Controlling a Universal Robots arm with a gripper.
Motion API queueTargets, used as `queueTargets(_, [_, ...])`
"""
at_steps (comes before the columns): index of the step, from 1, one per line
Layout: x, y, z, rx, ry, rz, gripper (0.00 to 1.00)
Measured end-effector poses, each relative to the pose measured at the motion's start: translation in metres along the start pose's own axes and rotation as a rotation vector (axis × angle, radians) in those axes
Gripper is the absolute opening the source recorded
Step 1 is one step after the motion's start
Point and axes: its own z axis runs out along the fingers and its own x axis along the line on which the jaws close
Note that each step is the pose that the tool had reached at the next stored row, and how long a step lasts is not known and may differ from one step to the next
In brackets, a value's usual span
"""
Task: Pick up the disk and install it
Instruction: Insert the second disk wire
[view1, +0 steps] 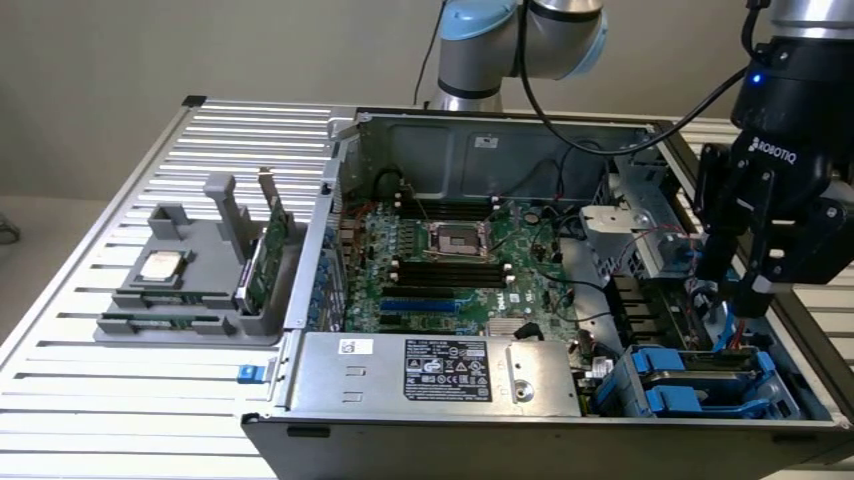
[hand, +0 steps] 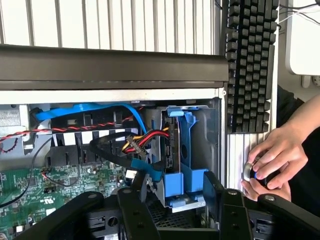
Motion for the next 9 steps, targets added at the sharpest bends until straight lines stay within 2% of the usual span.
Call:
queueTargets(3, [0.0000, 0.0000, 0.0001, -0.0011, 0.0002, 0.007, 0.39])
queueTargets(4, [0.0001, 0.0000, 0.0001, -0.0014, 0.0002, 0.009, 0.39])
queueTargets(6, [0.0001, 0.0000, 0.0002, -0.0019, 0.0003, 0.013, 0.27])
queueTargets(7, [0.0001, 0.0000, 0.0002, -0.0020, 0.0003, 0.015, 0.27])
queueTargets(9, [0.0001, 0.0000, 0.0002, -0.0023, 0.0003, 0.019, 0.16])
